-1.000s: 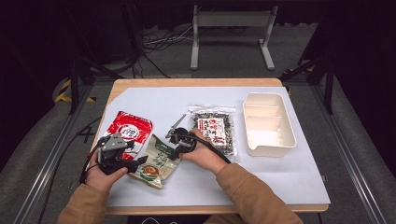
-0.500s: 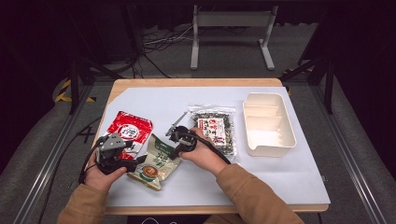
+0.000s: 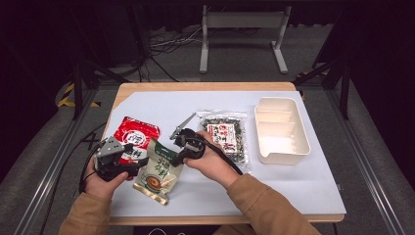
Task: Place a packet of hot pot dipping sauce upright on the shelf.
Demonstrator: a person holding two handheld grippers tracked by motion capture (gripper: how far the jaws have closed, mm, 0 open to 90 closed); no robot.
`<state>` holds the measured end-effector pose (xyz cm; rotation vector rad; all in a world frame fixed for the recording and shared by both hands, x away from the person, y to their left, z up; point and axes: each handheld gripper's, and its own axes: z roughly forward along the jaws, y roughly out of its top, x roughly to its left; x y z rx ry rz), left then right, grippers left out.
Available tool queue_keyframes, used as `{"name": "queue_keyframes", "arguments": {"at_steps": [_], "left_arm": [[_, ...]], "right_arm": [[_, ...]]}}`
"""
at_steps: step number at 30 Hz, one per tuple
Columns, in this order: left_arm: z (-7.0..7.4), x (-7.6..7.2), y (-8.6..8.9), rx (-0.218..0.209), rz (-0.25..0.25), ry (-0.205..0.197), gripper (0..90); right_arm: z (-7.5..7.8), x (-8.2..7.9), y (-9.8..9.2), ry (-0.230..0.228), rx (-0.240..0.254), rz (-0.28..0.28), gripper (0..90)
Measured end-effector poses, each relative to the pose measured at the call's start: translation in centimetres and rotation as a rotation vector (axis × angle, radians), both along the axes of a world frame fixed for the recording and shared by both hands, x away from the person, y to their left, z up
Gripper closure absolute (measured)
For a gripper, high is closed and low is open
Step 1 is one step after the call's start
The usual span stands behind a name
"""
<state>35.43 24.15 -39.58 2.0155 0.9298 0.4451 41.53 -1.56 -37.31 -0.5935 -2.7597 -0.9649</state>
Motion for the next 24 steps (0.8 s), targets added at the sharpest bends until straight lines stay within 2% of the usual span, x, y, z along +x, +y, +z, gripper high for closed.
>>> {"name": "queue_keyframes", "arguments": {"at_steps": [8, 19, 24], "left_arm": [[0.2, -0.1, 0.4, -0.013, 0.002, -0.014, 22.8], [0.5, -0.3, 0.5, -0.026, -0.021, -0.036, 22.6], [0.5, -0.3, 0.6, -0.035, -0.015, -0.037, 22.4]], "right_arm": [[1.6, -1.3, 0.5, -0.014, 0.009, 0.0, 89.3], [3.8, -2.5, 0.0, -0.026, 0.03, -0.019, 89.3], [4.8, -3.0, -0.2, -0.069, 0.017, -0.024, 89.3]]}}
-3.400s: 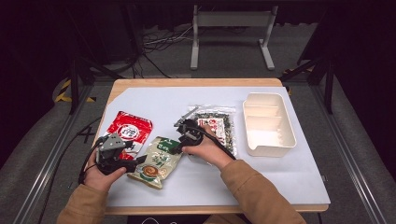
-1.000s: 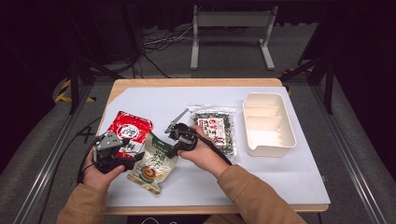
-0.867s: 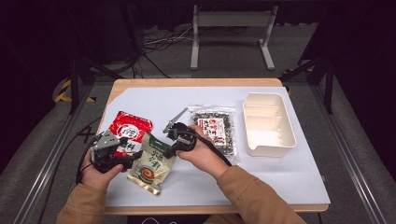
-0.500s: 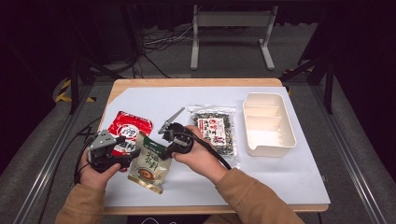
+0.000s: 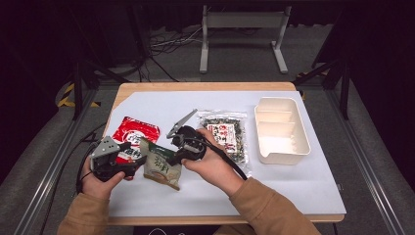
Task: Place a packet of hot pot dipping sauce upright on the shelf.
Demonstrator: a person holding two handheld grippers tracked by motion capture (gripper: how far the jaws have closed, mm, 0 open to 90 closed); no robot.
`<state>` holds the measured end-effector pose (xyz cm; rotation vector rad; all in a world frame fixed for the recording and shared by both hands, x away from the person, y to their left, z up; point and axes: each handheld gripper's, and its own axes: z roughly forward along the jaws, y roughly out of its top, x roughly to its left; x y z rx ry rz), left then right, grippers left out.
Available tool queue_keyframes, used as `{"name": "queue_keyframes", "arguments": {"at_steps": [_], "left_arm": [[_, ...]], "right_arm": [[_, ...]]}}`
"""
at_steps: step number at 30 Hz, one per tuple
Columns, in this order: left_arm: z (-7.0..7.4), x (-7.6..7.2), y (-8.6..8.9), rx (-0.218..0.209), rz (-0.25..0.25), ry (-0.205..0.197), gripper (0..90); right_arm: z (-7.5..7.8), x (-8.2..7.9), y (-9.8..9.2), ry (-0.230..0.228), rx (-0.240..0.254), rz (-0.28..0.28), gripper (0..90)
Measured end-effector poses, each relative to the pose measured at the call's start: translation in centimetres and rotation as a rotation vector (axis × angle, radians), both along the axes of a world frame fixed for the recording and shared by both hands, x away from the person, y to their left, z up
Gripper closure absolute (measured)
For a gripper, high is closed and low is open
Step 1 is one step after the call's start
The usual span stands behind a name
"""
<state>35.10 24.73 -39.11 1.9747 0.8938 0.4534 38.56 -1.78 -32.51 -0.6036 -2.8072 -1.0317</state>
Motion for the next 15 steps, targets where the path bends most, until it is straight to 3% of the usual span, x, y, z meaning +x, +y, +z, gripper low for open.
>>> {"name": "queue_keyframes", "arguments": {"at_steps": [8, 15], "left_arm": [[0.0, 0.1, 0.2, 0.002, 0.004, 0.005, 22.4], [-0.1, 0.1, 0.1, 0.007, 0.006, 0.01, 22.4]], "right_arm": [[1.8, 0.2, -1.3, -0.057, 0.006, -0.022, 89.4], [3.0, 0.4, -2.5, -0.073, -0.01, -0.049, 89.3]]}}
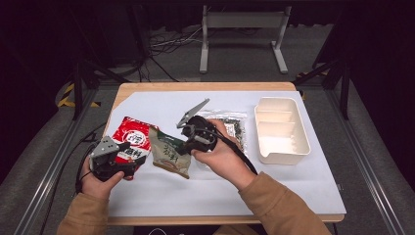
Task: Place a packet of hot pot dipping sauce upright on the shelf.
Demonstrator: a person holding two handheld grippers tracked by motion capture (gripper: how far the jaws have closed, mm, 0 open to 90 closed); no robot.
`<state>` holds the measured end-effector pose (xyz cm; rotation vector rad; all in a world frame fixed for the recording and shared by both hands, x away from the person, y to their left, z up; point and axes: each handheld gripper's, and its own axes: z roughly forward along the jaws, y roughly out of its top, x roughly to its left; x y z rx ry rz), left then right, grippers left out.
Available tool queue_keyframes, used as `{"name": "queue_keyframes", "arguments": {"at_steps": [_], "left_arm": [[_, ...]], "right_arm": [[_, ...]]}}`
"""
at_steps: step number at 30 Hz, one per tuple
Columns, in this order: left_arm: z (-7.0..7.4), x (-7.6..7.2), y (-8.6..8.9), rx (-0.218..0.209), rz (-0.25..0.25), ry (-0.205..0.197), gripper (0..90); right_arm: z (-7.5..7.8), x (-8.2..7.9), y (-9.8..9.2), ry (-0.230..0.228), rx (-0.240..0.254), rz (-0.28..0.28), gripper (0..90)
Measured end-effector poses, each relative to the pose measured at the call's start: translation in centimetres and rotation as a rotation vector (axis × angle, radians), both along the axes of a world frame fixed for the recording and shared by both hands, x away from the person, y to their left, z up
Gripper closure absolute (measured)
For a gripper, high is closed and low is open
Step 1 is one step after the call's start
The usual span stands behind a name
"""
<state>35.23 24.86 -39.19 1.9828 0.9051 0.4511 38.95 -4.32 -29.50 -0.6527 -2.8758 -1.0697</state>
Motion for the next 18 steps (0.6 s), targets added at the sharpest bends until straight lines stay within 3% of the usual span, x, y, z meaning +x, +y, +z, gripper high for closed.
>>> {"name": "queue_keyframes", "arguments": {"at_steps": [18], "left_arm": [[-0.2, 0.5, -0.4, 0.007, 0.009, 0.023, 22.8]], "right_arm": [[2.4, 0.3, -3.8, -0.046, -0.014, -0.052, 89.3]]}}
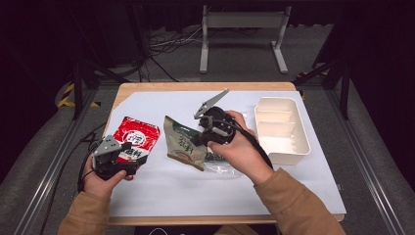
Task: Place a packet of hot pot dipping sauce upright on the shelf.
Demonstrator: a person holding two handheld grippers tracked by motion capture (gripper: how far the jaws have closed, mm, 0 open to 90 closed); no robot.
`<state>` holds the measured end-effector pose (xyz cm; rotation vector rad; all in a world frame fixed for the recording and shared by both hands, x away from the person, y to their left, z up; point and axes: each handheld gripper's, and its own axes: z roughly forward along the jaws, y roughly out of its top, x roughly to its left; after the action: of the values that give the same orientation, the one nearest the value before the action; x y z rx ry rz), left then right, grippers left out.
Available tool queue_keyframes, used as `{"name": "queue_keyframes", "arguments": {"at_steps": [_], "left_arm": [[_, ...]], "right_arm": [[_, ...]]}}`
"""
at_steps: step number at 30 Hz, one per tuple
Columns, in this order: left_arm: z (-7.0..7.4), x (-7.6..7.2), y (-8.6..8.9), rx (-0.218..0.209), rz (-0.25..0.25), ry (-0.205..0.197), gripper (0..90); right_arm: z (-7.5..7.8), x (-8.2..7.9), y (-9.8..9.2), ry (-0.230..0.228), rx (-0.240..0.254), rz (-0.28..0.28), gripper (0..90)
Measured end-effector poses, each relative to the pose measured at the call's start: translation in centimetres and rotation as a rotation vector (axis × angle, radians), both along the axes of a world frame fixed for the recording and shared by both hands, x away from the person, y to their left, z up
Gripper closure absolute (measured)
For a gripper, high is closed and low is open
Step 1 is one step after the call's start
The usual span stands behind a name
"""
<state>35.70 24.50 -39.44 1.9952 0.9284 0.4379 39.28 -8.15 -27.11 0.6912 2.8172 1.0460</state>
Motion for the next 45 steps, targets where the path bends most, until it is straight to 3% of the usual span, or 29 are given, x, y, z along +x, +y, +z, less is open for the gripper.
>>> {"name": "queue_keyframes", "arguments": {"at_steps": [10, 22, 34, 45], "left_arm": [[-0.1, 0.8, -0.8, -0.001, -0.026, 0.006, 22.9], [-0.1, 1.4, -1.6, 0.006, -0.055, 0.008, 22.8], [-0.1, 1.2, -1.5, 0.005, -0.046, 0.014, 22.8], [-0.2, 1.1, -1.4, 0.001, -0.036, 0.015, 22.8]], "right_arm": [[1.6, -0.1, -3.2, -0.03, 0.008, -0.059, 89.3], [2.4, -0.3, -6.9, -0.037, 0.023, -0.131, 89.3], [3.2, 0.6, -10.8, -0.053, 0.023, -0.188, 89.3], [3.7, 1.4, -13.2, -0.075, 0.01, -0.224, 89.3]]}}
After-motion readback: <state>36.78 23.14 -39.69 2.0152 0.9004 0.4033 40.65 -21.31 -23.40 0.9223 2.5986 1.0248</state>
